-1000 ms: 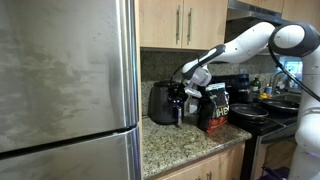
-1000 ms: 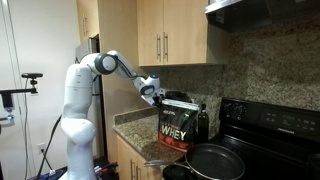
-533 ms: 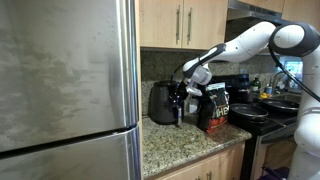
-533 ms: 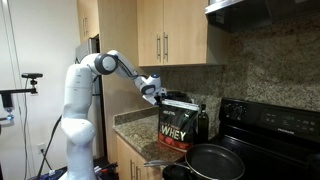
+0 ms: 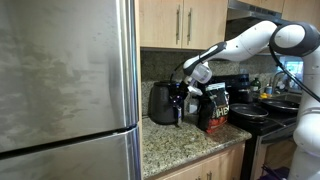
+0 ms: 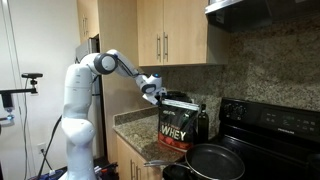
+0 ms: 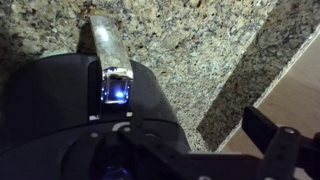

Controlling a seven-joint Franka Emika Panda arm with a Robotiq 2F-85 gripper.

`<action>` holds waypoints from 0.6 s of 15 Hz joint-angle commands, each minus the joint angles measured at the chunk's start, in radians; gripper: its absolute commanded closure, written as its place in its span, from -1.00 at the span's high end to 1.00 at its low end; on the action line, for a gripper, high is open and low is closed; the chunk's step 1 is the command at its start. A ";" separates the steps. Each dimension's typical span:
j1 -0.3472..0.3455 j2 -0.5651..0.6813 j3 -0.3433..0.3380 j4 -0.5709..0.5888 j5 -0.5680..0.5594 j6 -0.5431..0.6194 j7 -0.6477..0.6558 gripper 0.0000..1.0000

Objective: Press a button on the rice cooker

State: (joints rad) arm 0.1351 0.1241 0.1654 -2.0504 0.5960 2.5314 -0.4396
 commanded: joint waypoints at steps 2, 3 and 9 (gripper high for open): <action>-0.012 0.000 0.013 0.002 -0.006 -0.002 0.006 1.00; -0.009 -0.001 0.010 -0.001 -0.033 0.022 0.007 1.00; -0.012 0.003 0.018 0.000 -0.100 0.098 -0.015 1.00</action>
State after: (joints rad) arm 0.1354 0.1242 0.1683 -2.0497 0.5167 2.5968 -0.4407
